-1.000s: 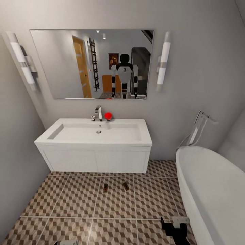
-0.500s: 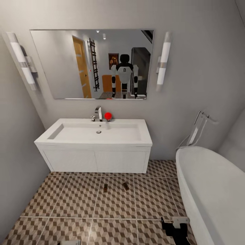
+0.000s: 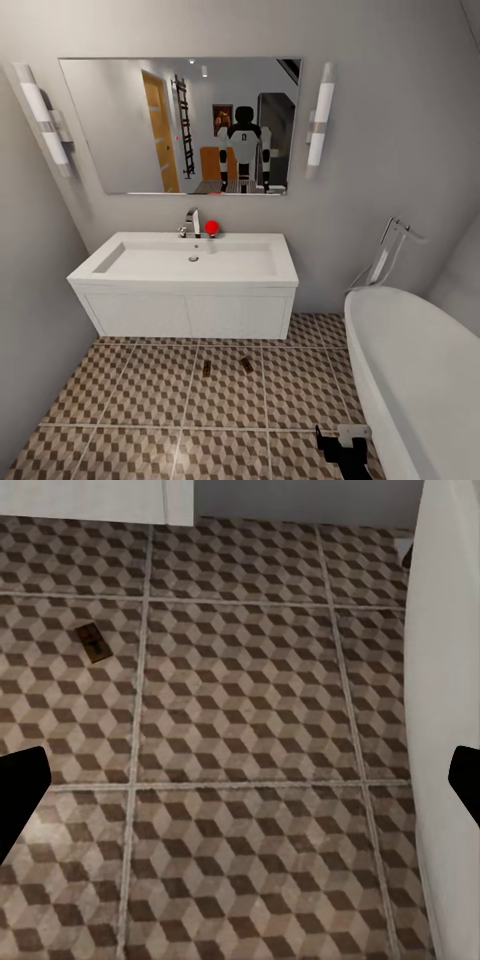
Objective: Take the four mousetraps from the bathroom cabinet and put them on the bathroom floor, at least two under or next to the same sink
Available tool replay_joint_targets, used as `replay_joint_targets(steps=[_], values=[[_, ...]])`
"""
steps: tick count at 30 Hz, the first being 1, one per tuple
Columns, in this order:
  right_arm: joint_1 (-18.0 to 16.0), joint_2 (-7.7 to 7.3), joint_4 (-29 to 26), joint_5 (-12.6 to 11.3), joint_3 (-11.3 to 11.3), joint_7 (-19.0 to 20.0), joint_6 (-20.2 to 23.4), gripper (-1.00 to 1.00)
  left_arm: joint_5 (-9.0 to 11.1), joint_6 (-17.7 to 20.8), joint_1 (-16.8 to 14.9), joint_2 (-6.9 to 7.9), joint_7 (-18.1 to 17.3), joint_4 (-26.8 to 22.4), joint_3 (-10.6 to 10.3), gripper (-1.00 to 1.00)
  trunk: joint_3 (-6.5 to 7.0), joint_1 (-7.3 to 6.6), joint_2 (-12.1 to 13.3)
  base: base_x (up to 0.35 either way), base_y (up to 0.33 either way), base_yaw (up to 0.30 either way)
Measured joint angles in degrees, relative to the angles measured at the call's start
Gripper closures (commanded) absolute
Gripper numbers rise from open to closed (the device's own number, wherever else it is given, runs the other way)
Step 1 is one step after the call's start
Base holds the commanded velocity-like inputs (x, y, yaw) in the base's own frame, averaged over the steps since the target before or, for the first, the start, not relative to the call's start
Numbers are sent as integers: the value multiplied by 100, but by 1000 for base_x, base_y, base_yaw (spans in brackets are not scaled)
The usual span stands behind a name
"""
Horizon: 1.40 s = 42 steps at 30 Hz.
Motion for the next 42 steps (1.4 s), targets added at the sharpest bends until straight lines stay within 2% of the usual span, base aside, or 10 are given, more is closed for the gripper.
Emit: replay_joint_targets(steps=[34, 42], values=[[0, 4, 0, 2, 0, 10, -7, -100, -1, 125, 0, 37, -8, 2, 0, -100, 271, 0, 0, -1, 0, 0], [0, 4, 0, 2, 0, 9, -7, -100, -2, 122, 0, 35, -9, 2, 0, -100, 290, 0, 1, -47, 0, 0]])
